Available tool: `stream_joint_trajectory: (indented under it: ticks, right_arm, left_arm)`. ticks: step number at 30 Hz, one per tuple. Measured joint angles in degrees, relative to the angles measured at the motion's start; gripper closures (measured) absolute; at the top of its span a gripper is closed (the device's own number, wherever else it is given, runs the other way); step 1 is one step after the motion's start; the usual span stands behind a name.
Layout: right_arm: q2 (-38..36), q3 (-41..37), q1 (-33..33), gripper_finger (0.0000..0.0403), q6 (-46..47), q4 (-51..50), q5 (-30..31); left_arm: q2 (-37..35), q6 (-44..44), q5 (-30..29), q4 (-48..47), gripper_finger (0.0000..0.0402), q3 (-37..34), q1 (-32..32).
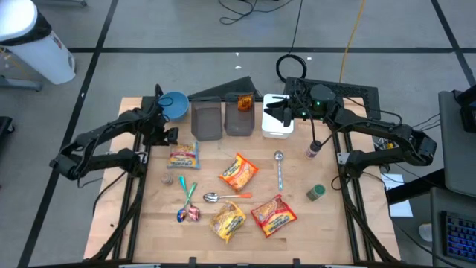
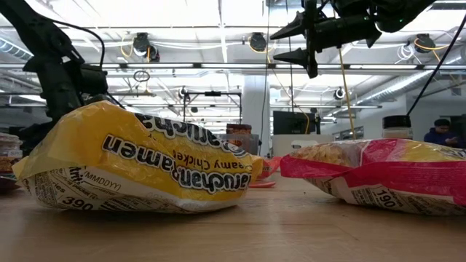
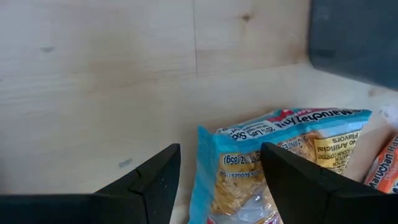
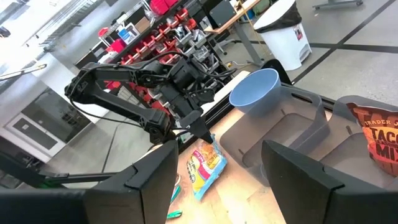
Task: Pick & Place Food Item
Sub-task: Put the blue noodle pack into the left black bin
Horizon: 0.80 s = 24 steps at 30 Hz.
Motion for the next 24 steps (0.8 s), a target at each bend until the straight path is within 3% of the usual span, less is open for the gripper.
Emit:
stream_joint_trajectory:
  ticks: [9, 24]
  right_arm:
    - [0.00, 0.01, -0.01, 0.0177, -0.26, -0.01, 0.08]
    - [0.00, 0.01, -0.01, 0.0177, -0.73, -0.01, 0.08]
  left_arm:
    - [0.00, 0.04, 2.51, 0.02, 0.0177, 0.00, 0.00]
    - [-0.02, 0.78, 3.46, -0.28, 0.0305, 0.00, 0.00]
